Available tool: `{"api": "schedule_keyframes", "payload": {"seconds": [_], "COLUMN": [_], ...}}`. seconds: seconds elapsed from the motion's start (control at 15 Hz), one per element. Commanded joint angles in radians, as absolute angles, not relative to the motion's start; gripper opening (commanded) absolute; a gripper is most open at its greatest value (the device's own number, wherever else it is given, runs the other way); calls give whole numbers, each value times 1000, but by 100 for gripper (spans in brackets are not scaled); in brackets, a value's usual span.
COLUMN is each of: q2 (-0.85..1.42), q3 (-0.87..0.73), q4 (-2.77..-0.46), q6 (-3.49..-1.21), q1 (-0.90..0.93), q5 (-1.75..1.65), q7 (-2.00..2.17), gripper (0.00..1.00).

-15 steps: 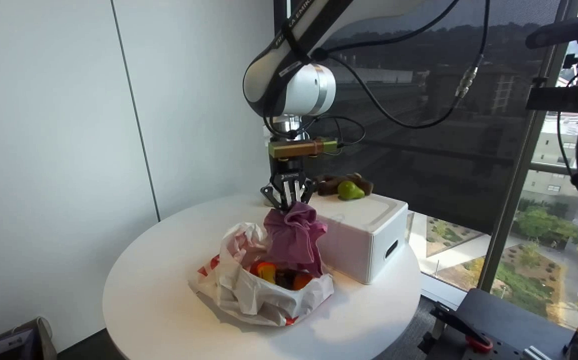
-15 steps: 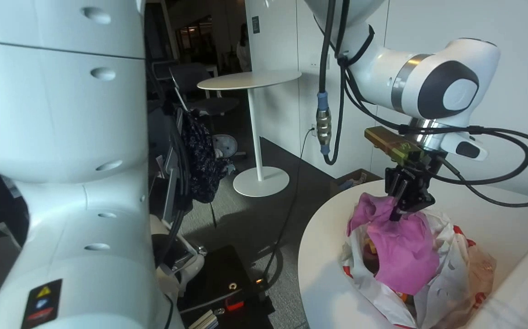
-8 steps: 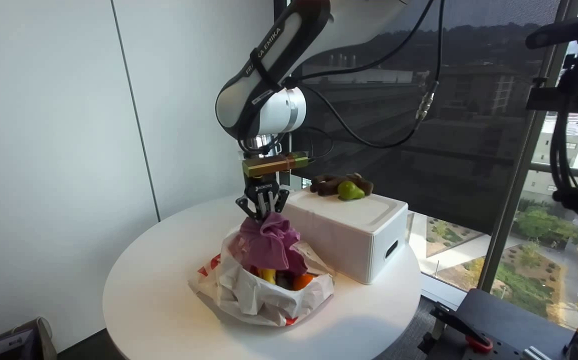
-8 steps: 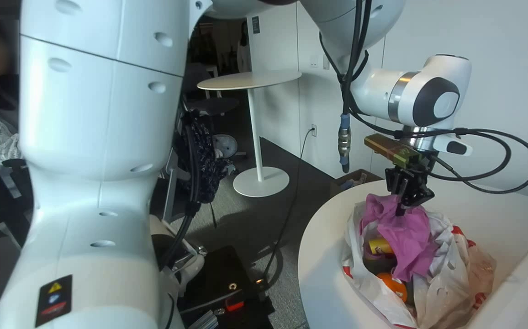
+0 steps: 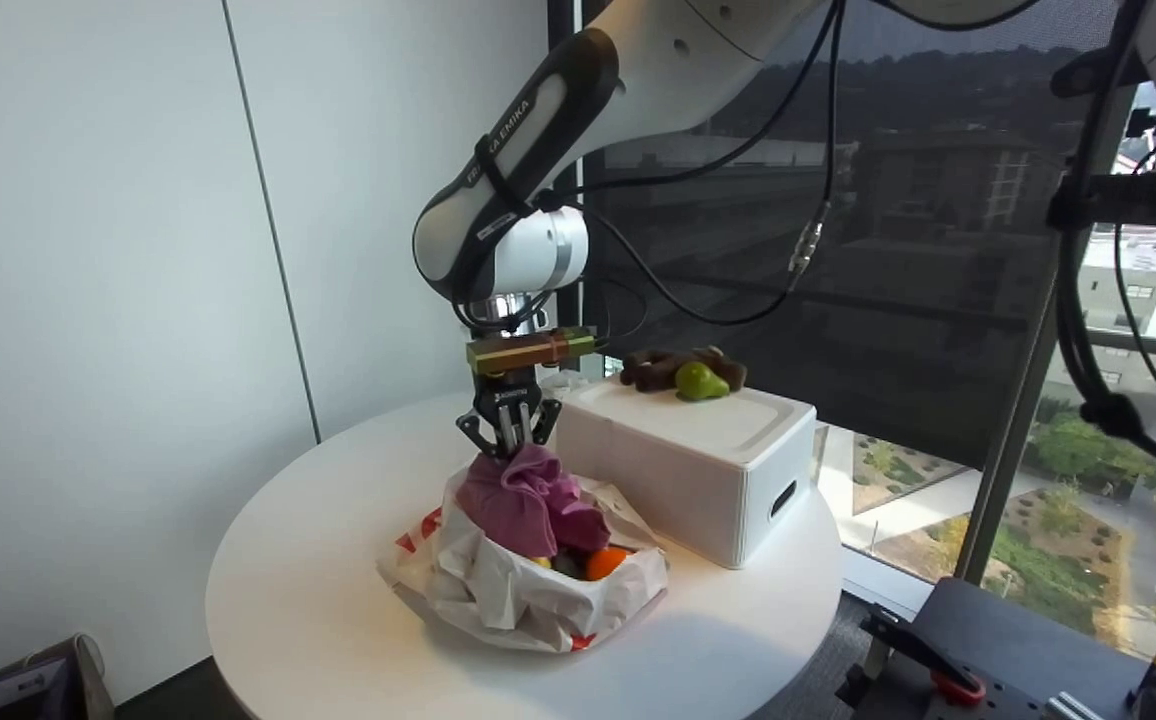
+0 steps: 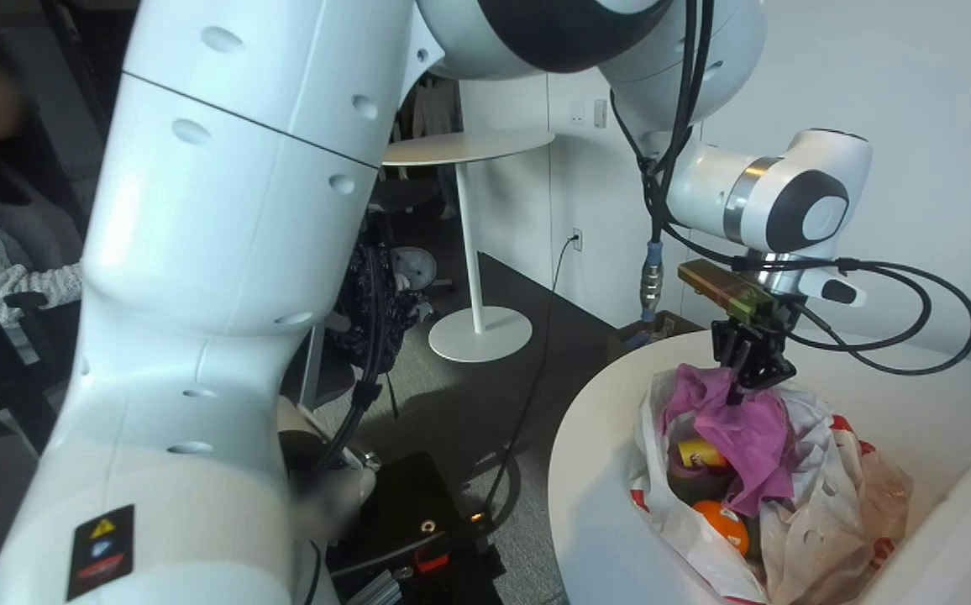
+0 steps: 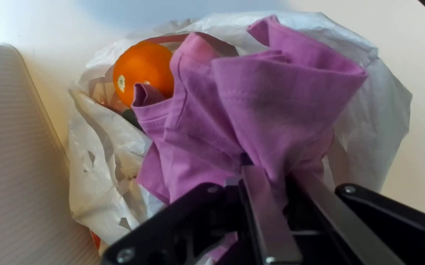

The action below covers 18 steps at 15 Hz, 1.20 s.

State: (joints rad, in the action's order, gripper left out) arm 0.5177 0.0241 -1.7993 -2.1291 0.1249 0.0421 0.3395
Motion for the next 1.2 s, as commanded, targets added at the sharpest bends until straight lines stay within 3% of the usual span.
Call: {"api": "schedule_keyframes", "payload": {"seconds": [0.0,0.6,0.67,0.8,1.13], "q2": [599,704,695,645,467], "q3": [-3,1,-1,-2,-31], "q4": [-1734,-1718,-1724,-1765,-1914], "q6": [-2135,-2166,-2166,-2189,-2353], "q1": [117,121,121,116,85], "q5": [35,41,40,47,83], "q7": [339,300,300,300,342], "gripper": [10,11,39,47,84]}}
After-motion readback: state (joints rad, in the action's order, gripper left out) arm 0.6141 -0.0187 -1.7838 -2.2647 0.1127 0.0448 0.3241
